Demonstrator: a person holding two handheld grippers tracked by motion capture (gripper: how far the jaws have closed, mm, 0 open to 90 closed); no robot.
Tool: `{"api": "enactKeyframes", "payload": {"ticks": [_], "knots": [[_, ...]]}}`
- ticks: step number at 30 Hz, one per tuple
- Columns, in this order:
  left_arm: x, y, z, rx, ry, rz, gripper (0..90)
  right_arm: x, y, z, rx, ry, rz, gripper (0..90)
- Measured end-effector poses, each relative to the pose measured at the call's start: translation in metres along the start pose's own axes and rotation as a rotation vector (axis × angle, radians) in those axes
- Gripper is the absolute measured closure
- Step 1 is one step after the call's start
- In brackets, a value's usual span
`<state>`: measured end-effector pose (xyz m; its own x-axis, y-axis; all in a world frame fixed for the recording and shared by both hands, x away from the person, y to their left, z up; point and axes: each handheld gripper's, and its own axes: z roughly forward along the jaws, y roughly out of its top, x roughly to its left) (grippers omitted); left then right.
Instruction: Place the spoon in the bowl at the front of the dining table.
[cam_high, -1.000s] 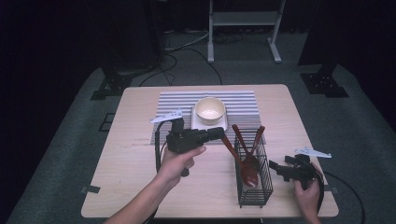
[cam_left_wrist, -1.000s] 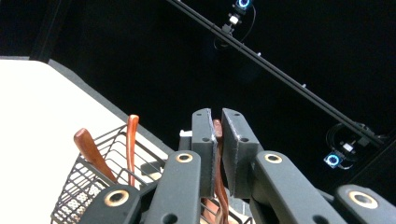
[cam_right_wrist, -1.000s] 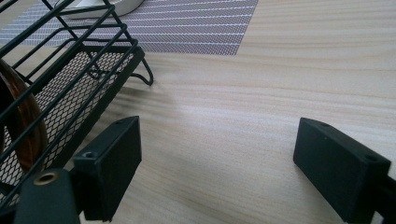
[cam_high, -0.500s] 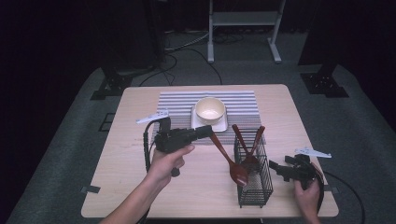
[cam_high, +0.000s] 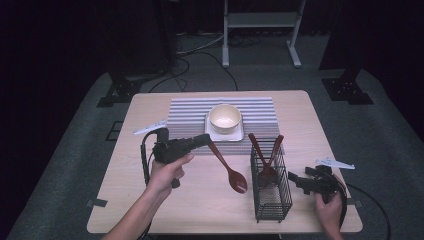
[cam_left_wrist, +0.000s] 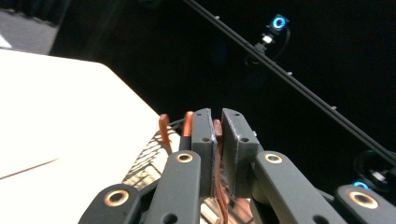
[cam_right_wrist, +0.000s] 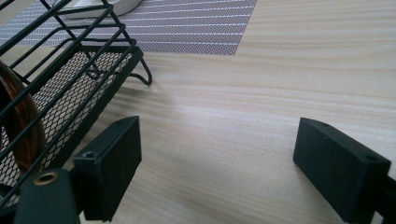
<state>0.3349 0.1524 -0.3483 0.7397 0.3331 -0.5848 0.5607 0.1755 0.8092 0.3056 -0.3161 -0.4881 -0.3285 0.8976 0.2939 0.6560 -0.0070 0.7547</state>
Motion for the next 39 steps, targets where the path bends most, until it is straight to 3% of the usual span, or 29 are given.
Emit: {"api": "enactKeyframes", "payload": {"ticks": [5, 12, 39], "knots": [[0.013, -0.004, -0.004, 0.0, 0.045, -0.012, 84.1, 0.0, 0.0, 0.0, 0.0, 0.0, 0.0, 14.0], [0.027, -0.008, -0.006, -0.003, 0.078, -0.036, 84.1, 0.0, 0.0, 0.0, -0.001, 0.0, 0.001, 14.1], [0.058, -0.018, -0.007, 0.01, 0.136, -0.063, 84.0, 0.0, 0.0, 0.0, -0.001, -0.001, -0.001, 14.1]]}}
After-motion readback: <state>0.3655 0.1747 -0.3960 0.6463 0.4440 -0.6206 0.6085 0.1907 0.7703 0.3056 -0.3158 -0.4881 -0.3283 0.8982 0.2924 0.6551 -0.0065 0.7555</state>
